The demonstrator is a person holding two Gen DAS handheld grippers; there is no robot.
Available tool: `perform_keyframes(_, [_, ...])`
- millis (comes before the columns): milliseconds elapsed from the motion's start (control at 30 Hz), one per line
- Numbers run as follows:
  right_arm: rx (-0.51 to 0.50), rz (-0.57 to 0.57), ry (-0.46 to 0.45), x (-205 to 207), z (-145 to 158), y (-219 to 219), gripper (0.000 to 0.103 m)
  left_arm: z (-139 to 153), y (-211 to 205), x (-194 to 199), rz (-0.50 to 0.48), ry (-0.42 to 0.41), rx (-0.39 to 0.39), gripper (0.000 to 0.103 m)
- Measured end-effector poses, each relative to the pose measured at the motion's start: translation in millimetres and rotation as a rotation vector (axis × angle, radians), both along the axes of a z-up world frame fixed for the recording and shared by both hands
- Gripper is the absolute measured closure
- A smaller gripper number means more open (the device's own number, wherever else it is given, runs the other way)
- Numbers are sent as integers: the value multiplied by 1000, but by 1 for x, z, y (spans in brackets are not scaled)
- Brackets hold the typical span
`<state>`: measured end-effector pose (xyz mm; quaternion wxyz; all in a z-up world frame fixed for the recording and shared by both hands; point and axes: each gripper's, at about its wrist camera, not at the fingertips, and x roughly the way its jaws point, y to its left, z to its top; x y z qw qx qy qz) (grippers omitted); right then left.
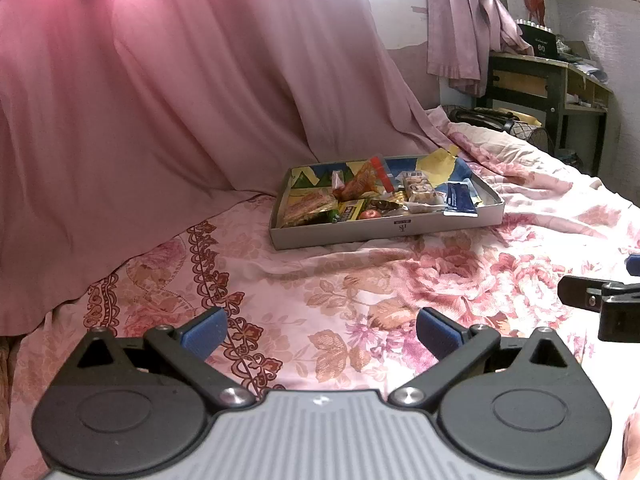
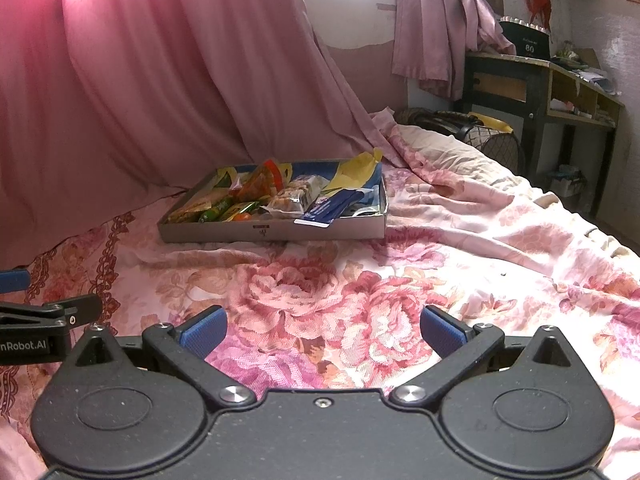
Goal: Organize snacks
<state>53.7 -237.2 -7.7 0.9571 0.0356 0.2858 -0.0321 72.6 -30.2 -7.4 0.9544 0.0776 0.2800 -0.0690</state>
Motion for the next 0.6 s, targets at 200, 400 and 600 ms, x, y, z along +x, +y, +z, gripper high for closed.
perform_keyframes(200, [0, 1, 2, 0, -2, 1, 1, 0, 0, 0, 1, -1, 1, 0])
perform_keyframes(400, [0, 0, 3, 1, -1, 1, 1, 1, 0, 0, 3, 5, -3, 0])
perform_keyframes(600, [0, 0, 5, 1, -1, 1, 1, -1, 10, 3, 38, 40, -72, 0])
